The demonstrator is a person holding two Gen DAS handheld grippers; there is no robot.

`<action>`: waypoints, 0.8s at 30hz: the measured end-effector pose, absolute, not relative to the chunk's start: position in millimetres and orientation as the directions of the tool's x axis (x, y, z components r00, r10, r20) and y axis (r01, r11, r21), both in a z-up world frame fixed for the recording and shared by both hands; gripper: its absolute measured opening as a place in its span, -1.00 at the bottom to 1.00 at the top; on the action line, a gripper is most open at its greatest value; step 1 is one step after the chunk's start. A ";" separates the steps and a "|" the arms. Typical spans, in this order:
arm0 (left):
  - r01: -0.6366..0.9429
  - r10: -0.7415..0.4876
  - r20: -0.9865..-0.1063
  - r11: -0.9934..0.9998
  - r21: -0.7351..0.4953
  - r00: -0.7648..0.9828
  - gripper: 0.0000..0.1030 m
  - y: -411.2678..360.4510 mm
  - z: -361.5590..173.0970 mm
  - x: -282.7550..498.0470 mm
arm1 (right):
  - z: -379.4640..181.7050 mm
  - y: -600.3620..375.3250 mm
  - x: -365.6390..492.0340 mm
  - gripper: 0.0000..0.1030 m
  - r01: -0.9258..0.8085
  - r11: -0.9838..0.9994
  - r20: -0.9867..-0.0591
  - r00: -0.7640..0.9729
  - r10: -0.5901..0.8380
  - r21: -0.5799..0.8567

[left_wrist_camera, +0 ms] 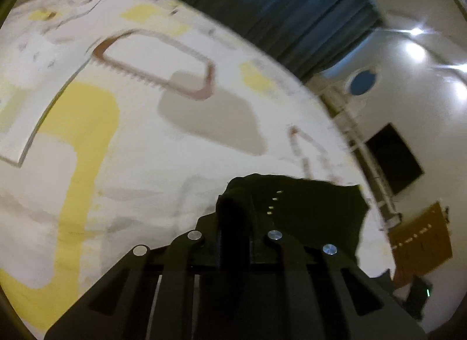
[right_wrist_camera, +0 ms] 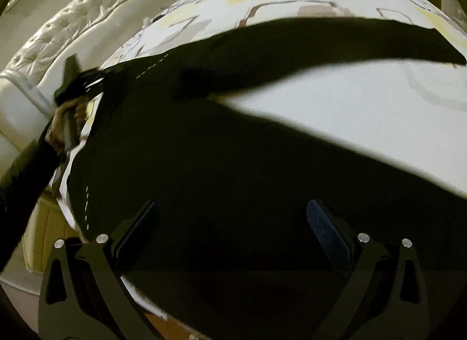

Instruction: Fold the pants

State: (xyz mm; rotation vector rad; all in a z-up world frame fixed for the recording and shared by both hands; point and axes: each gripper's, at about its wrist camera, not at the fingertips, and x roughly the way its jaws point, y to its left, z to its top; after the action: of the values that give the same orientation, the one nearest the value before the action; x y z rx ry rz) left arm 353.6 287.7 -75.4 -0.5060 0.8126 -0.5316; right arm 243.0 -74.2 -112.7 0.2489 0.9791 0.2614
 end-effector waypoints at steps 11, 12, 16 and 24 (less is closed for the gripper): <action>0.412 -0.724 -0.409 0.667 -0.621 0.556 -0.77 266.1 -35.1 309.5 | -63.1 -140.8 389.2 0.96 -0.287 0.958 -0.734 0.656 0.178 -0.023; 0.416 -0.725 -0.406 0.666 -0.620 0.556 -0.77 264.7 -34.0 307.3 | -64.8 -140.3 409.7 0.96 -0.315 0.947 -0.745 0.647 0.162 -0.068; 0.427 -0.731 -0.398 0.661 -0.617 0.554 -0.77 262.1 -32.6 302.3 | -71.0 -130.9 468.7 0.96 -0.413 0.903 -0.776 0.605 0.177 -0.116; 0.470 -0.752 -0.379 0.642 -0.606 0.539 -0.77 259.6 -31.1 286.5 | -97.2 -103.1 549.1 0.96 -0.576 0.792 -0.818 0.543 0.187 -0.202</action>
State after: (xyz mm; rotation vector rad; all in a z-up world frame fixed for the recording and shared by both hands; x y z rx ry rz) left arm 286.5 259.6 -31.1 -0.4692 0.6693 -0.7589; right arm 549.1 -103.1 -97.2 -0.4869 0.8884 0.4748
